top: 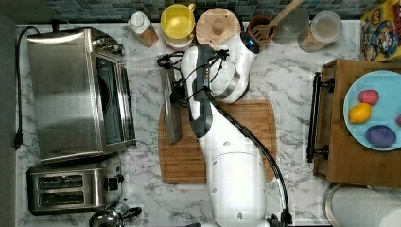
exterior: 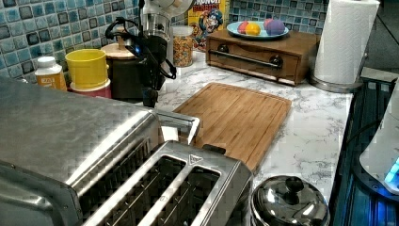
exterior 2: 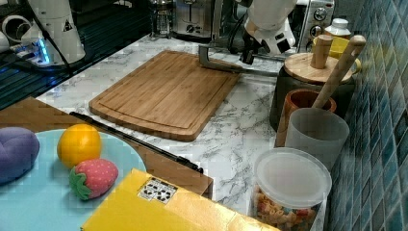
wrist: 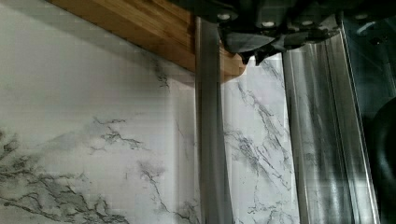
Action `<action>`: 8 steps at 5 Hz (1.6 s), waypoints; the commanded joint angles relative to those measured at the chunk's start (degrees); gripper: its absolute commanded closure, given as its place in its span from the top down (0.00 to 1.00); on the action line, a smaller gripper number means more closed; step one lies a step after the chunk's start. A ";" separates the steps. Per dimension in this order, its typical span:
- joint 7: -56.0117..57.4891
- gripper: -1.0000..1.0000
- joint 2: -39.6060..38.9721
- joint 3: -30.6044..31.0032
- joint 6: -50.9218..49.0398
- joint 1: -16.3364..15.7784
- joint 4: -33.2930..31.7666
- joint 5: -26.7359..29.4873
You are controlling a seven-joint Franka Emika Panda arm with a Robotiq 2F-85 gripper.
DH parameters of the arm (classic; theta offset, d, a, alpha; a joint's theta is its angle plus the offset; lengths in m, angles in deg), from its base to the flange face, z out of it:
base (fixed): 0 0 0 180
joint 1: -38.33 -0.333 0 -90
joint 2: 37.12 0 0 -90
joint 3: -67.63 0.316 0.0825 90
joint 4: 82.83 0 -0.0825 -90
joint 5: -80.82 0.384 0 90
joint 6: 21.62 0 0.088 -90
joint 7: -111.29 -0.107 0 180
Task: Close the oven.
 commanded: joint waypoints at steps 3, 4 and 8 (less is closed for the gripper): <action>-9.79 0.00 20.50 11.00 8.44 -9.17 -8.72 8.69; -13.92 0.00 20.27 11.51 10.55 -12.36 -6.95 2.25; -46.94 0.00 18.30 9.09 14.01 -23.80 1.73 -32.95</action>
